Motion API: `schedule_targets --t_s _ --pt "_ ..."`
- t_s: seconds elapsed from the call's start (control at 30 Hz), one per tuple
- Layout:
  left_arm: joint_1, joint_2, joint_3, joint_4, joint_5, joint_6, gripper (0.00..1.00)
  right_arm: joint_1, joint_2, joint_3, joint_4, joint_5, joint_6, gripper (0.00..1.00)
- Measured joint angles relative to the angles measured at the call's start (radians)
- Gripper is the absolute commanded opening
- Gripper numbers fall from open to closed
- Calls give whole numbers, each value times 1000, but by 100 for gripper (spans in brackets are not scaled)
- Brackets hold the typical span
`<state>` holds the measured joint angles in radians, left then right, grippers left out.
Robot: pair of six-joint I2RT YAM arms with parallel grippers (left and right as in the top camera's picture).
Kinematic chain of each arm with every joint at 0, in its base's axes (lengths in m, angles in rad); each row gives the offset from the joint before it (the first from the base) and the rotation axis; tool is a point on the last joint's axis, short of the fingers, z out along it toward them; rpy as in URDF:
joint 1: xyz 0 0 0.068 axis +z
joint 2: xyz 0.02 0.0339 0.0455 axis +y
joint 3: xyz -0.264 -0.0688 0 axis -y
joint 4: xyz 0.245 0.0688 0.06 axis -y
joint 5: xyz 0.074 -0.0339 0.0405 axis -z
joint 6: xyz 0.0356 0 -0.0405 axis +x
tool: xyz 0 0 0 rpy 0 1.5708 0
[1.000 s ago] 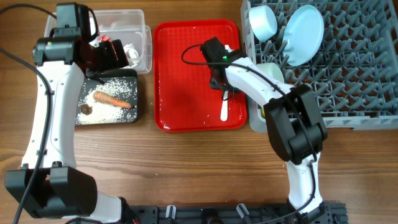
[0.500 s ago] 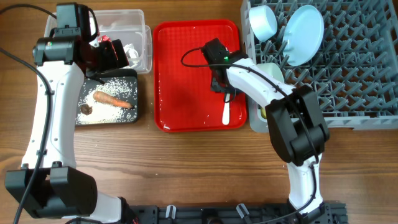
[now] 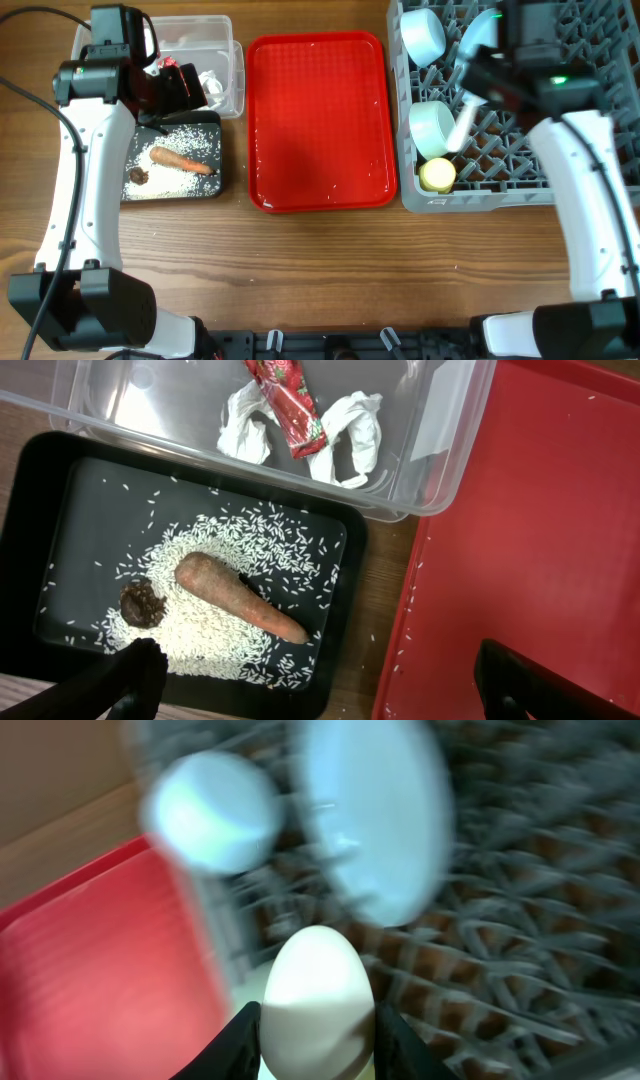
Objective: Sort waste into correct bins and load items into the dishwasher rack
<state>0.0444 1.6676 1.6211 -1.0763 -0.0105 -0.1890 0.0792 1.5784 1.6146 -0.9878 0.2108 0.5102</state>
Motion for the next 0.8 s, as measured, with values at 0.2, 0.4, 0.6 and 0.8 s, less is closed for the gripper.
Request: schedule_targets --t_s 0.2,0.4,0.6,0.8 --pt "0 0 0 0 0 0 100 -284 103 2 -77 19 254 38" --pt "0 0 0 0 0 0 100 -277 206 2 -85 6 428 53" --pt "0 0 0 0 0 0 100 -270 125 2 -77 -262 34 100" --pt "0 0 0 0 0 0 100 -109 -355 23 -166 -473 -193 100"
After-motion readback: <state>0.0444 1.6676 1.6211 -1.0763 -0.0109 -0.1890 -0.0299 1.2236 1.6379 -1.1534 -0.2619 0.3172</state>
